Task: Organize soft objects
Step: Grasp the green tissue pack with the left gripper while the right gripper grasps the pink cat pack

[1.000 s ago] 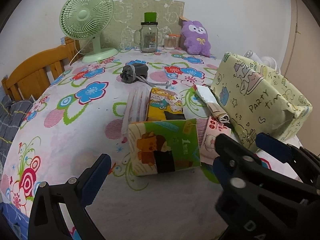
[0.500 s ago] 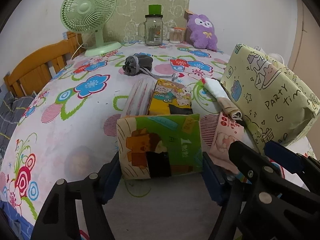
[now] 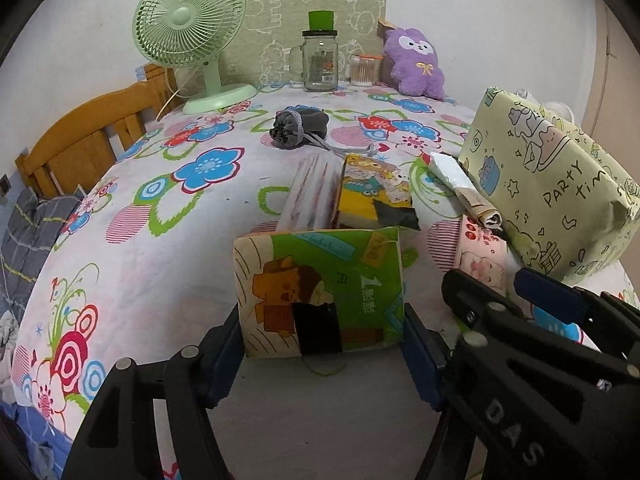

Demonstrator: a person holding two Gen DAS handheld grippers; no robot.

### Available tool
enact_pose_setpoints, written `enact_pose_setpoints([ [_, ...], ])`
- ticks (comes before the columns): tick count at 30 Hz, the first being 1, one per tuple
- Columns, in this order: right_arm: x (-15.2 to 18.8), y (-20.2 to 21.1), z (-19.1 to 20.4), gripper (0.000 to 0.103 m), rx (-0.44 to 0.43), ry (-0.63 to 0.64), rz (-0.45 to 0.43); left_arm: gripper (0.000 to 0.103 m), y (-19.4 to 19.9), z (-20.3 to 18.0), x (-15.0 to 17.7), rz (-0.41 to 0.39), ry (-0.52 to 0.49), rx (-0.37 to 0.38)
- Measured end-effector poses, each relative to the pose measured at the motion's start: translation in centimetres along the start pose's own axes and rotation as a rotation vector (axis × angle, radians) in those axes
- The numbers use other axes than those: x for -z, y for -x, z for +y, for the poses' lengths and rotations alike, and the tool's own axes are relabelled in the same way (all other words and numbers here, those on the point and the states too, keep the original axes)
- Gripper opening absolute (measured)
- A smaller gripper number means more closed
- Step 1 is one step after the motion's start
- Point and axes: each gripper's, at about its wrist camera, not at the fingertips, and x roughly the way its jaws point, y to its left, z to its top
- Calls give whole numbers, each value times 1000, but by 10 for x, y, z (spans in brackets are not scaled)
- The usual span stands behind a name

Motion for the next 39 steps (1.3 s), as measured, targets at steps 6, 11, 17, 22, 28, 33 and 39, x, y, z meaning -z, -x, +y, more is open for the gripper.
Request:
enact_pose_setpoints([
  [6,-4,-11,7,61,43,6,12,73,-2,2,-2,4,-6,11],
  [11,-8,-15,9,61,61,8,14,73,-5,6,-4,9,-3,18],
  [17,-10,-18,12,53,61,18,14,73,-7,8,-6,13,-4,26],
  [22,-9,-17,15,50,41,37,18,73,-6,8,-5,15,-5,28],
  [28,-5,-13,21,47,-7,60,17,73,-1,10,-1,20,-2,16],
  [33,-5,-5,25,46,-15,80,6,72,6,12,-1,10,1,16],
  [39,-9,11,26,45,-18,92,-30,72,21,12,-7,-23,11,16],
])
